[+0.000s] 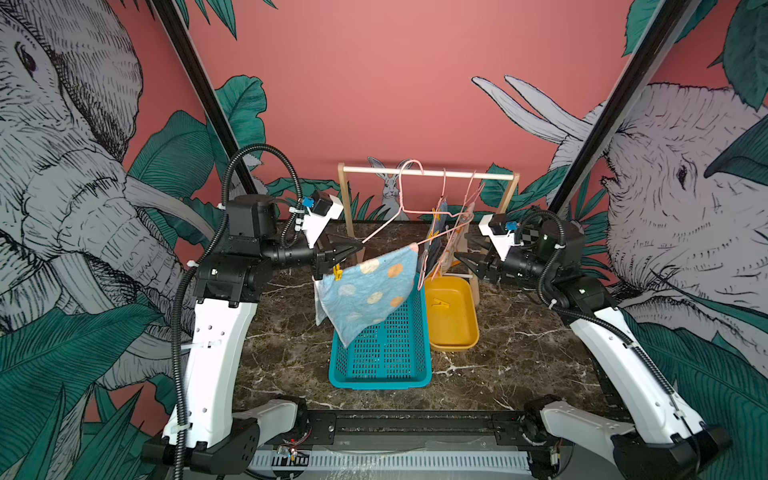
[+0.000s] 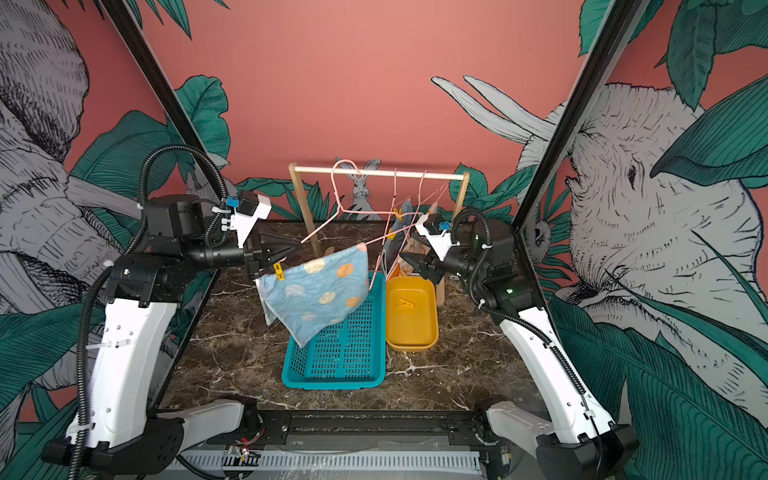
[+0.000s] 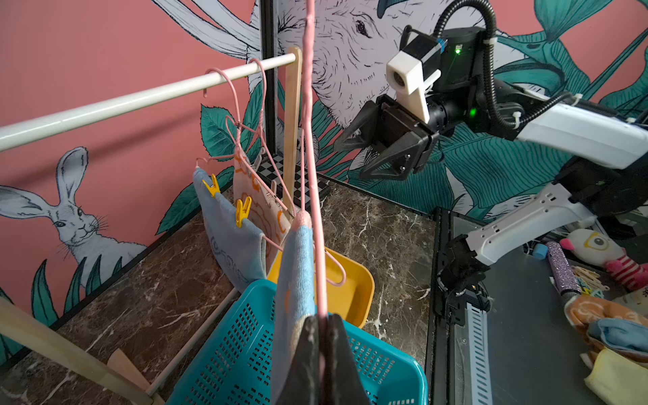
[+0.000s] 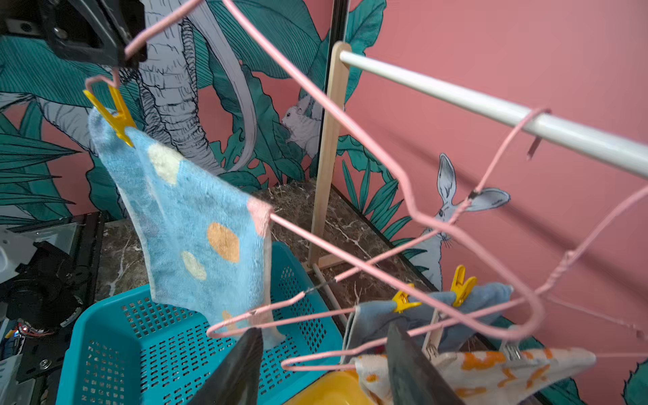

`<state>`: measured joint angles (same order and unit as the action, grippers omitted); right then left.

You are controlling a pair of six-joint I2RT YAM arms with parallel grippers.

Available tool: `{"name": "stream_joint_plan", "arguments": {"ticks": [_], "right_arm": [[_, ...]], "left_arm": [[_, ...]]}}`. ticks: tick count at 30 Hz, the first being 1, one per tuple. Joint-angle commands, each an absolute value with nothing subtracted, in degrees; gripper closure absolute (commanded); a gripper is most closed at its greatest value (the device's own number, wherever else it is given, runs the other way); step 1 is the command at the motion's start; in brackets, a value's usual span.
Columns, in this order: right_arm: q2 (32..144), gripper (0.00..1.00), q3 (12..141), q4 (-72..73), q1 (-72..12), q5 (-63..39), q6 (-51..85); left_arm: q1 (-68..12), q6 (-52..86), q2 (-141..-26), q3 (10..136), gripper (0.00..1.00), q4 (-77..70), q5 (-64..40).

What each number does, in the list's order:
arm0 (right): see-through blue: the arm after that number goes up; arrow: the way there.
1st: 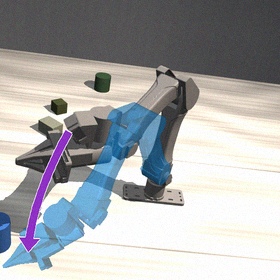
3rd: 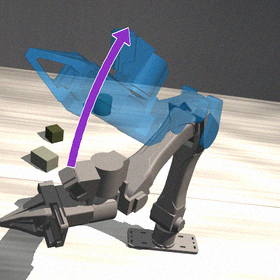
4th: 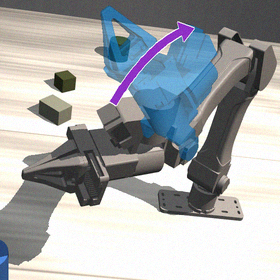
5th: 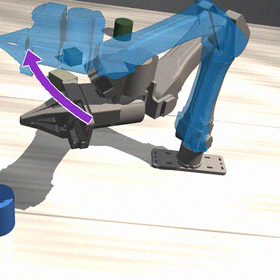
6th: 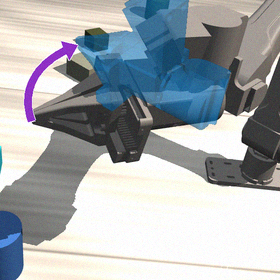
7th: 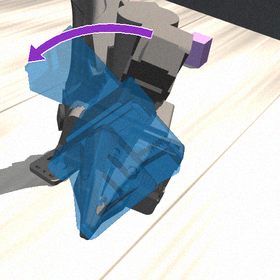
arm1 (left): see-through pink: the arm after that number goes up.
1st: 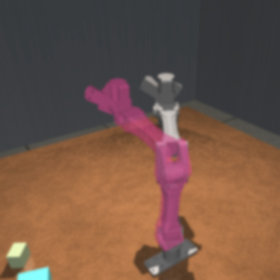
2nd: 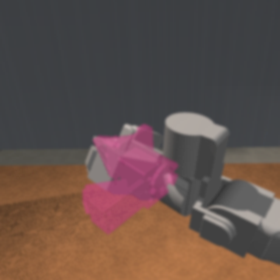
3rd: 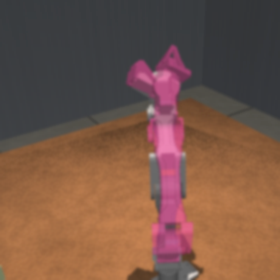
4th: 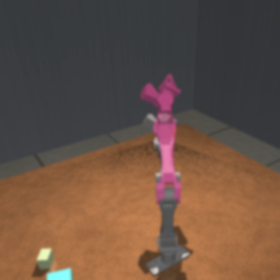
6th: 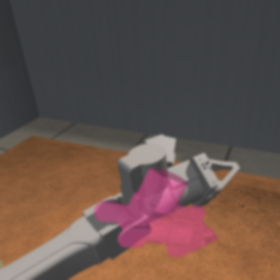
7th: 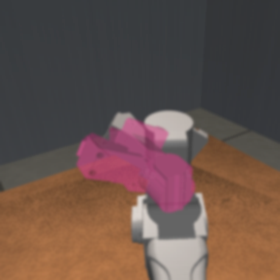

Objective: Remove the clothespins securing towels to the hanger
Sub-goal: Place the clothespin in the storage box, then adjust the hanger.

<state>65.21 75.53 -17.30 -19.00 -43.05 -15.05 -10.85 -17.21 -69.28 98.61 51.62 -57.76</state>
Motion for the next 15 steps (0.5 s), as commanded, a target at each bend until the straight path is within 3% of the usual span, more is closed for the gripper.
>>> {"name": "stream_joint_plan", "arguments": {"ticks": [1,15], "right_arm": [[66.98,0.43,80.46,-20.47,-18.8,-48.37,-18.71],[75.73,0.4,92.02,-26.31,-20.88,-51.6,-23.01]], "left_arm": [[-11.07,-19.78,-69.43,100.28,1.0,53.2,-61.49],[-11.16,-20.3,-71.37,99.91,1.0,53.35,-66.0]]}}
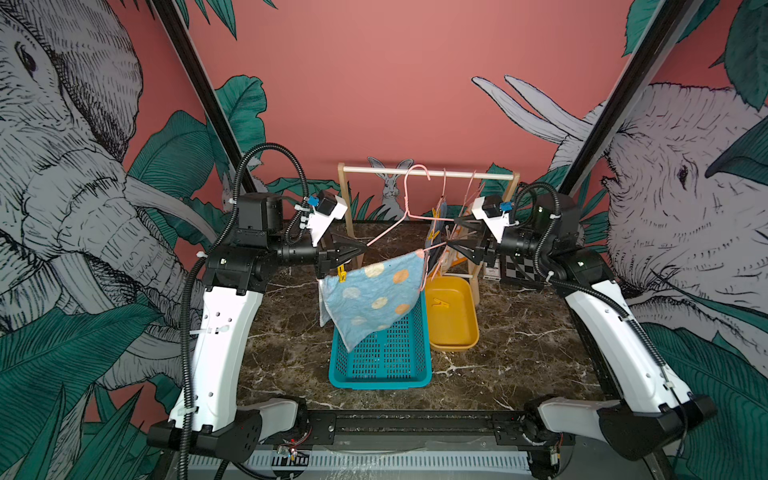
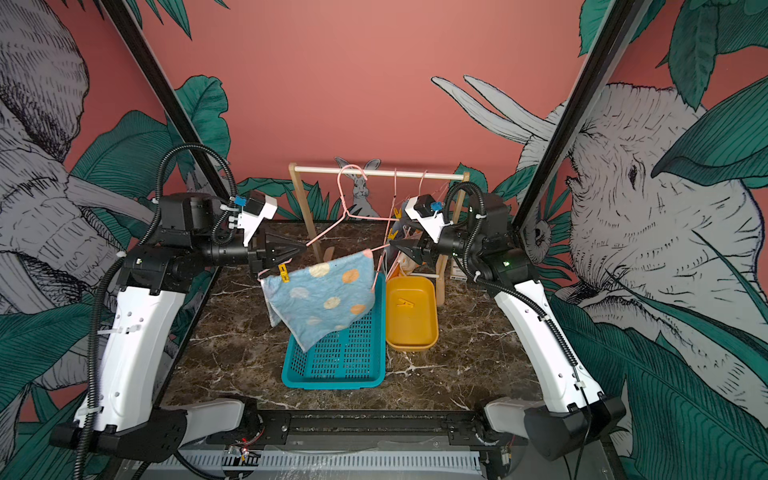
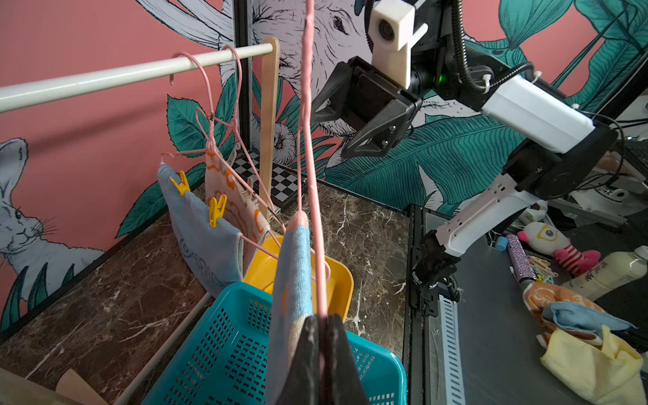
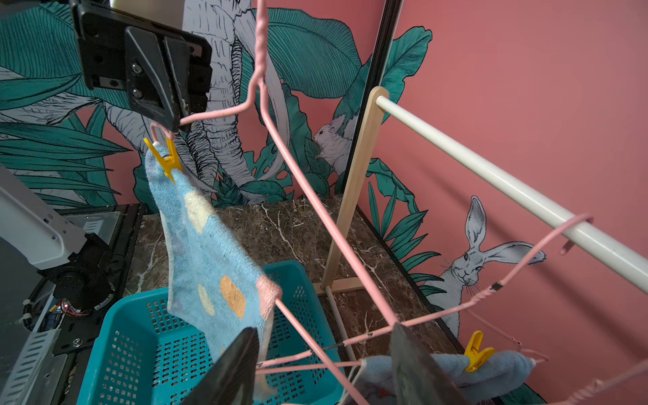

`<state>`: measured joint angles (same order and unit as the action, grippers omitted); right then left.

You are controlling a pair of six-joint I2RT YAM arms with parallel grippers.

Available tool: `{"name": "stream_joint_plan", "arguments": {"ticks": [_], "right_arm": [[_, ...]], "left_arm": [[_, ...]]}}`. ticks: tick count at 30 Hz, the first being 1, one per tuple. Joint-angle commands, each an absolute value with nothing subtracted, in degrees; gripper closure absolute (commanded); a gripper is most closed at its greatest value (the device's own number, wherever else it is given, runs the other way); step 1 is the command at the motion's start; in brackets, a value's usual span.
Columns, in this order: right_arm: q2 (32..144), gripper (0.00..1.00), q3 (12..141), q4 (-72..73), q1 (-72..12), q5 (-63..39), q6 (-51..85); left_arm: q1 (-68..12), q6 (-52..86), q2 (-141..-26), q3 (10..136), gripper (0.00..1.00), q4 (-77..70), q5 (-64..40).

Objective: Remove the clothespins securing towels to the hanger
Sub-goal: Adjust the hanger.

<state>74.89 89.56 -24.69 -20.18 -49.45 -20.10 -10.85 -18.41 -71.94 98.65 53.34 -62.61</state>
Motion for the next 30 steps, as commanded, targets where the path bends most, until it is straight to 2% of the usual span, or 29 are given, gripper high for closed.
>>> {"name": "stream_joint_plan", "arguments": {"ticks": [1,10,15,30], "right_arm": [[76.43,0.41,92.63,-26.63,-21.07,-51.35,-23.29],[79.74,0.42,97.37,-29.99,-22.71,-49.63,-26.62],[78.97,0.42,97.45,-29.72,-23.08,-48.95,-26.72],[76.41,0.41,95.17,-25.32,-24.73,-45.62,-25.99]], "left_arm": [[-11.16,-20.28,-71.45,99.91,1.0,53.35,-66.2],[-11.22,-21.47,-71.71,99.4,1.0,54.62,-65.83],[-11.16,-19.98,-71.64,99.24,1.0,53.32,-62.43],[-11.16,-20.87,-72.49,99.23,1.0,54.8,-63.0]]}}
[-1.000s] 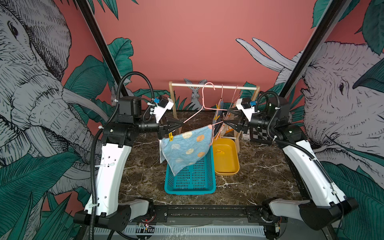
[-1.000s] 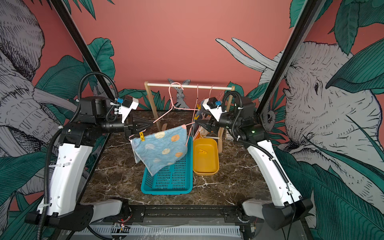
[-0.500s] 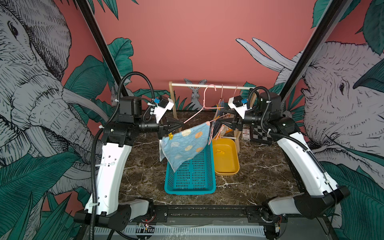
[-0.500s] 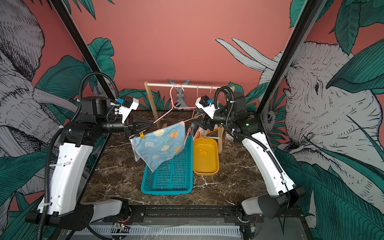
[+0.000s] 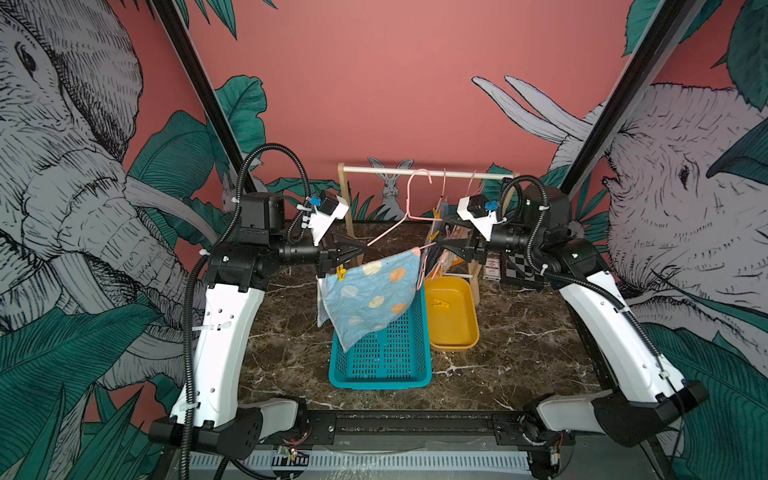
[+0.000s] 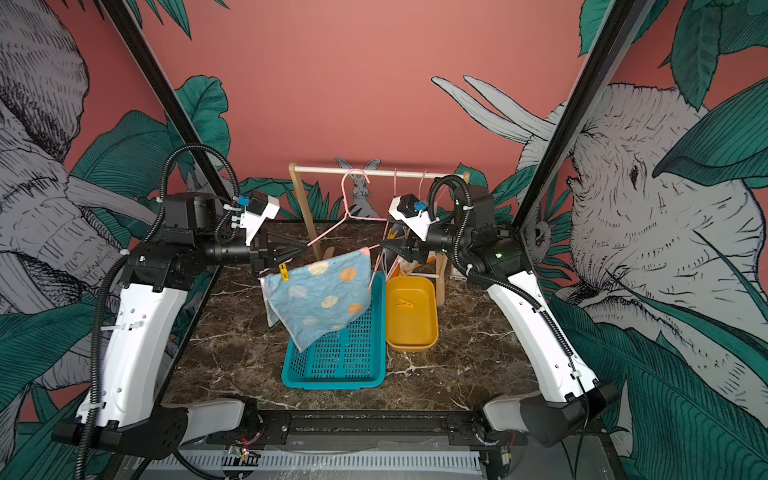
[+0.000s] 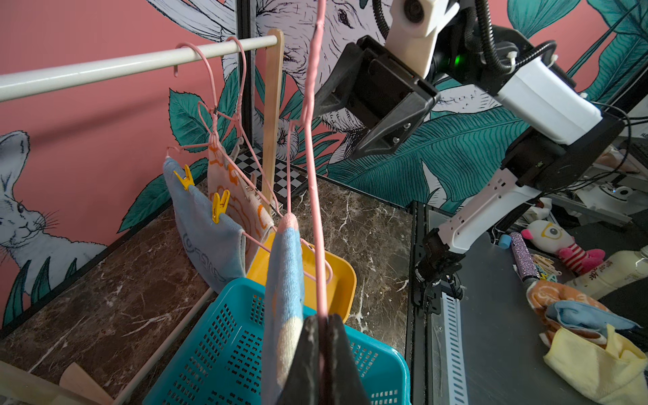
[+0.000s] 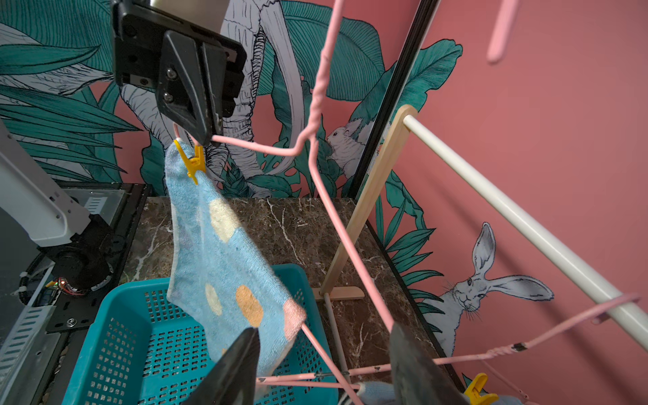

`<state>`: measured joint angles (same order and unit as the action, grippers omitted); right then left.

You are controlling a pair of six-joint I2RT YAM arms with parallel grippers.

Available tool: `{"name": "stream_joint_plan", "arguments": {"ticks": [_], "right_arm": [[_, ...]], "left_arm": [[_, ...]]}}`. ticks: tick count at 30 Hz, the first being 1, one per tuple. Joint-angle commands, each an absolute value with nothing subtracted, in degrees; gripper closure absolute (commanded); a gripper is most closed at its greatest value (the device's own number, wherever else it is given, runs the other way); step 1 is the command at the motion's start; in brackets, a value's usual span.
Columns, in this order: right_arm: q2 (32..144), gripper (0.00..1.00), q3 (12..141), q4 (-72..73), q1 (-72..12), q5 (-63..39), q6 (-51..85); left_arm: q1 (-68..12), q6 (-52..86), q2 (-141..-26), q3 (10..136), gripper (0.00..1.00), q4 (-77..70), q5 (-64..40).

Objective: Remove the clothespins securing towels to the hanger
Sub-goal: Adjust the hanger.

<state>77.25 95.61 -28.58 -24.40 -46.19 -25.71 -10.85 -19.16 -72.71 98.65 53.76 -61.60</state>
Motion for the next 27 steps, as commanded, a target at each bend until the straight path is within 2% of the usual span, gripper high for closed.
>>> {"name": "stream_joint_plan", "arguments": {"ticks": [1,8,12,23,26,27], "right_arm": [[76.83,0.41,95.54,-25.54,-24.75,-45.69,-25.99],[81.73,0.41,100.33,-29.05,-24.96,-45.97,-27.06],[84.2,0.46,103.15,-31.73,-25.58,-46.05,-28.45],[83.82,0.84,102.92,-32.62,-27.11,-46.47,-28.53],[82.99,0.99,101.7,-30.86,-27.07,-46.54,-27.14],[82.67,1.0,101.21,-30.15,-27.07,-46.41,-26.62]], "left_arm": [[-11.16,-21.0,-72.51,99.34,1.0,54.91,-63.47],[-11.16,-23.17,-72.43,99.75,1.0,57.29,-65.89],[-11.16,-23.72,-72.16,99.76,1.0,57.92,-66.87],[-11.16,-23.19,-72.07,99.89,1.0,57.6,-65.49],[-11.16,-22.55,-72.07,99.52,1.0,56.77,-64.98],[-11.16,-22.26,-71.99,99.4,1.0,56.41,-64.79]]}}
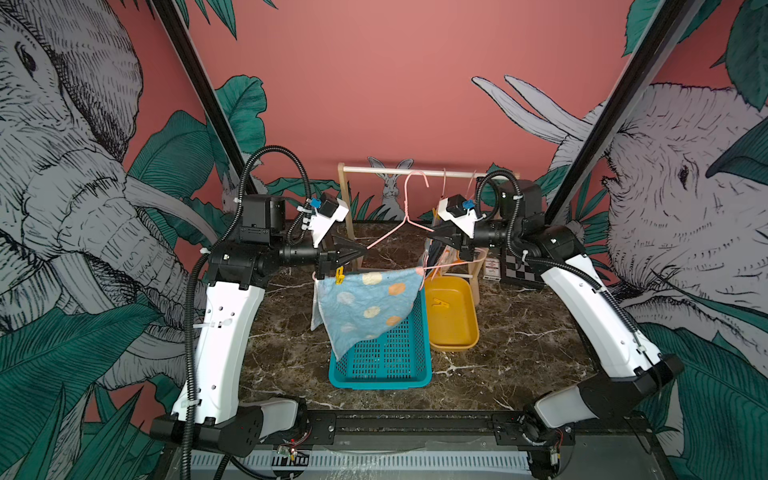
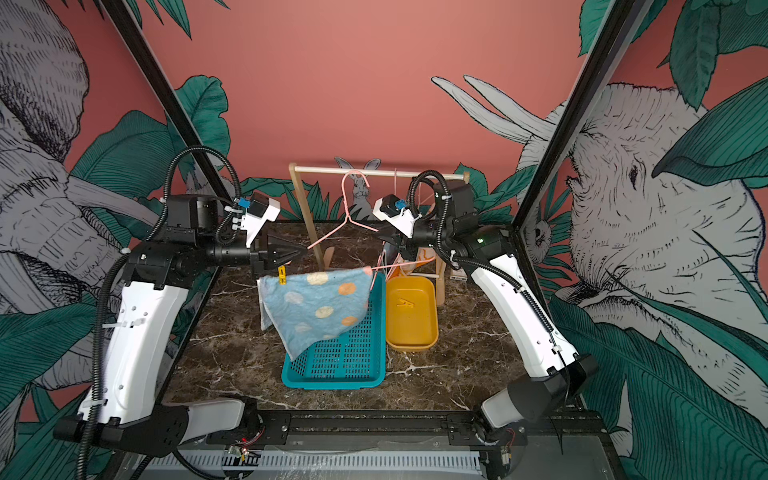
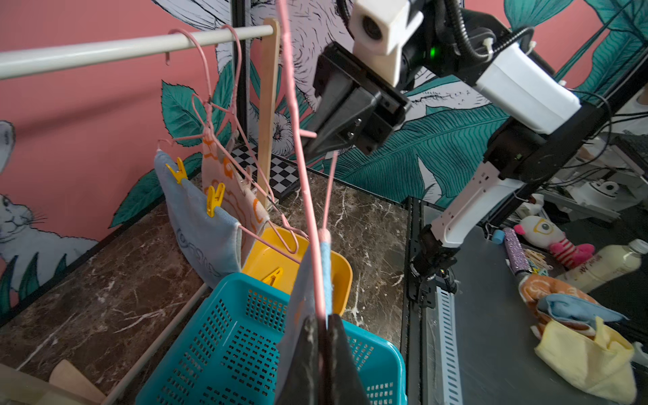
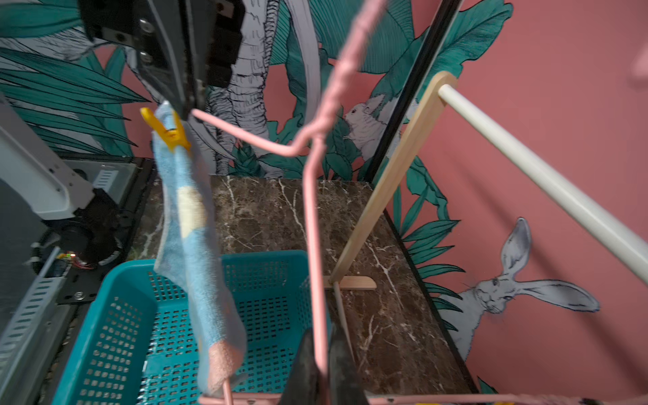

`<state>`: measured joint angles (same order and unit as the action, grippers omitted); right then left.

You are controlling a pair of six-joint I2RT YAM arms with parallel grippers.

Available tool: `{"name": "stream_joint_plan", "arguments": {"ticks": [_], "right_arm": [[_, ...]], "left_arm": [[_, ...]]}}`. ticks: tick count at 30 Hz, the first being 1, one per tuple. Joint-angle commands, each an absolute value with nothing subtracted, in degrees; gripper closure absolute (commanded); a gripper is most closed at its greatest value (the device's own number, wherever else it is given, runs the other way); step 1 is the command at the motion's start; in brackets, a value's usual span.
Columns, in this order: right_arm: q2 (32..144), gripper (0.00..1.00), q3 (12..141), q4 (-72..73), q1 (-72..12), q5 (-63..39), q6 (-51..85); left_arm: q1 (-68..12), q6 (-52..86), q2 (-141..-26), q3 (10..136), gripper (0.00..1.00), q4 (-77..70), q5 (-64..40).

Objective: Remove the clothespins securing towels to the hanger
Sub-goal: Adjust the hanger.

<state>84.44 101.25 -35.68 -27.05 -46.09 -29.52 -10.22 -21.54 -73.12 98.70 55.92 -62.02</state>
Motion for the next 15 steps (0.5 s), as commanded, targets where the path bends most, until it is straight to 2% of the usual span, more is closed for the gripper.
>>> {"name": "stream_joint_plan", "arguments": {"ticks": [1,5,7,11,15], "right_arm": [[82.38,1.0,100.75,-29.6,-27.07,-45.97,-26.17],[81.48,1.0,99.37,-28.26,-27.07,-44.4,-25.62],[81.15,1.0,98.98,-28.08,-27.07,-44.12,-25.54],[80.79,1.0,98.61,-28.02,-27.07,-44.04,-25.45],[80.77,1.0,98.53,-28.12,-27.07,-42.76,-25.17]], "left_arm": [[-11.16,-22.02,-71.98,99.26,1.0,56.08,-64.69],[-11.16,-21.02,-71.74,98.79,1.0,54.86,-63.61],[-11.16,-20.98,-71.63,98.66,0.95,54.9,-63.28],[-11.16,-20.52,-70.74,98.27,0.68,54.21,-61.78],[-11.16,-20.29,-69.15,97.94,0.54,54.03,-58.5]]}}
